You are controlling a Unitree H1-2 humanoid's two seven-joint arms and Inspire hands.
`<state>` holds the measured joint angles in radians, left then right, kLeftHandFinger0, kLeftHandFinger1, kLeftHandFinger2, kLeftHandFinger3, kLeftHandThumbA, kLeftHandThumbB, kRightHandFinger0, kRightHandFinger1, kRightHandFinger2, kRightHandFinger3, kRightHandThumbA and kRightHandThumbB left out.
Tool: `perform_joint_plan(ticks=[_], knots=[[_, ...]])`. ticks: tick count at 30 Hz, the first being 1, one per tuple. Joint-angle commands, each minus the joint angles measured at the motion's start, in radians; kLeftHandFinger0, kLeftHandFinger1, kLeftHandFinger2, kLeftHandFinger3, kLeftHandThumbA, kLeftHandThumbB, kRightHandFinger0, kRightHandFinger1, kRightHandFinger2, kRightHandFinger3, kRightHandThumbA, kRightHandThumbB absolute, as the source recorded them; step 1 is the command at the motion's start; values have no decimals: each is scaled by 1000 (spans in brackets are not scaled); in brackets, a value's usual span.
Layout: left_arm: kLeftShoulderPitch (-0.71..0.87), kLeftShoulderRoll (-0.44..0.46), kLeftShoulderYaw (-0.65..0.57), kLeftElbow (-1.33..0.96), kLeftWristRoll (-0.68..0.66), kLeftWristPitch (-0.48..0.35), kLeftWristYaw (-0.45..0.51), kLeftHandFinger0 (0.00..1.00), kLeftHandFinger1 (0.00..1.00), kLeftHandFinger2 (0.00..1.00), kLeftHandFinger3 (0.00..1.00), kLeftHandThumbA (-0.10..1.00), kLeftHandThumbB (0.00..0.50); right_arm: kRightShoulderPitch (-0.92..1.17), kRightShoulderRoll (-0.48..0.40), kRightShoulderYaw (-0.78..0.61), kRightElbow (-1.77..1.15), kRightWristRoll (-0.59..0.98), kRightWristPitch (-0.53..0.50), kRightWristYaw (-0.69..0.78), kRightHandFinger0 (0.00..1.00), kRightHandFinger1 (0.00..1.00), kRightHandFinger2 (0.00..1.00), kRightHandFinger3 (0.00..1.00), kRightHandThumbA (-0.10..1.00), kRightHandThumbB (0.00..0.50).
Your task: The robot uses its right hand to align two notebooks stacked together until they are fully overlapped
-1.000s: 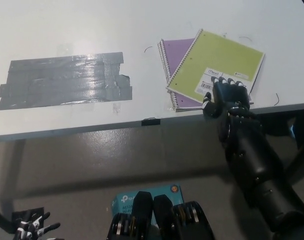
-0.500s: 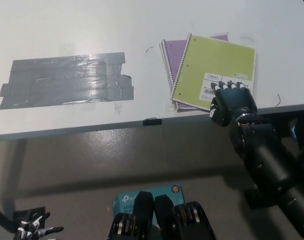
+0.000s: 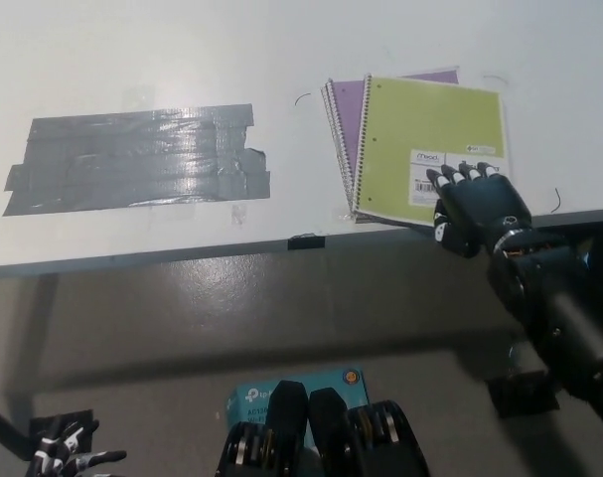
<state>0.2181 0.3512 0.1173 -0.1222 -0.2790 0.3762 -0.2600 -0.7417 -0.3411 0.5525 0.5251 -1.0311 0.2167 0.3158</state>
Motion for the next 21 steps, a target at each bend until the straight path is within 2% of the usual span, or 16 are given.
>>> perform_joint_plan(ticks=[1,7,16,18,19,21], knots=[[-2,27,-3,-29,12,-15,-17,429,632,727,1000,1000,500,67,-38,68,51,27,-109,52,1000,1000,1000,1000,1000,500],[4,23,-1,-27,5,-14,-22,460,639,726,1000,1000,500,45,-72,148,41,-14,-196,-7,1000,1000,1000,1000,1000,485],[-7,22,-5,-20,9,-23,-22,495,656,727,1000,1000,500,-22,-86,213,71,-30,-266,-86,1000,1000,1000,1000,1000,460],[-7,23,-8,-25,20,-16,-14,508,654,717,1000,1000,500,-28,-88,221,72,-33,-267,-87,1000,1000,1000,1000,1000,468],[-9,23,-5,-25,13,-17,-18,450,637,712,1000,1000,500,-46,-96,246,78,-64,-285,-106,1000,1000,1000,1000,1000,470],[-11,24,-5,-24,9,-15,-22,456,638,723,1000,1000,500,-56,-101,259,83,-69,-286,-111,1000,1000,1000,1000,1000,474]])
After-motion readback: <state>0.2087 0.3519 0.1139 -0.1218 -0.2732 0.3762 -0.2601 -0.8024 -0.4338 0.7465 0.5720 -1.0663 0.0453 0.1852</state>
